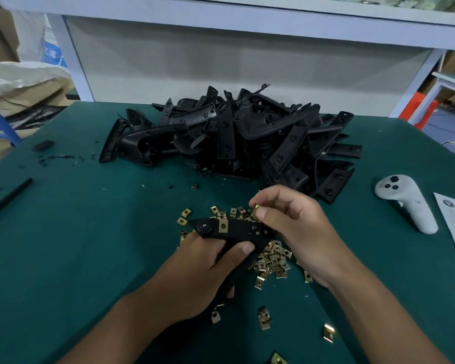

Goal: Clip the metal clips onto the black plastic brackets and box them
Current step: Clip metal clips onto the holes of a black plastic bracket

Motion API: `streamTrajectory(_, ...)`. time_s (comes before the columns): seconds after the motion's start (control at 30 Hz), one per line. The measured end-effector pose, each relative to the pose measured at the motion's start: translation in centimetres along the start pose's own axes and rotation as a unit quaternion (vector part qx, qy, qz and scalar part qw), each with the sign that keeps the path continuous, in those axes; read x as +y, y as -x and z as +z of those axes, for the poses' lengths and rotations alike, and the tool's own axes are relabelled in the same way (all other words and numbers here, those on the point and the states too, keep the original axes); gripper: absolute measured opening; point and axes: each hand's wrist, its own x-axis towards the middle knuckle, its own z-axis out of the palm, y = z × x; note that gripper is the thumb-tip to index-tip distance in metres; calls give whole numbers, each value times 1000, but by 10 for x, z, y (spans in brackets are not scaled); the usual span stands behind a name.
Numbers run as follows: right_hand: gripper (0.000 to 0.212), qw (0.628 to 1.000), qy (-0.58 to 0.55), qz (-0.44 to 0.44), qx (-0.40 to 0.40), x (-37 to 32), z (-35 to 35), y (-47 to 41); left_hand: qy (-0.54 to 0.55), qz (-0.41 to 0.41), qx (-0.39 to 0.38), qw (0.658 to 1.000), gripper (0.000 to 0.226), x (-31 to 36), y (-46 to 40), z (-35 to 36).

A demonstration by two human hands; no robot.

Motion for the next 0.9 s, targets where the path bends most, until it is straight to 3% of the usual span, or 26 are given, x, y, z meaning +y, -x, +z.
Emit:
streamTrajectory(0.13,12,1000,21,10,-7,0,1,1,-3,-9,2,1000,55,-1,0,-1)
streamTrajectory(0.37,13,1000,7,20,-2,-4,4,2,-33,-4,8,999,41,-1,0,-2)
streamTrajectory(0.7,18,997,57,-45,8,-2,1,3,-11,-13,3,1000,39,-4,1,-7)
streamTrajectory(0.9,20,994,79,-71,-12,-2,1,5,18,-15,-25,999,52,0,-1,-11)
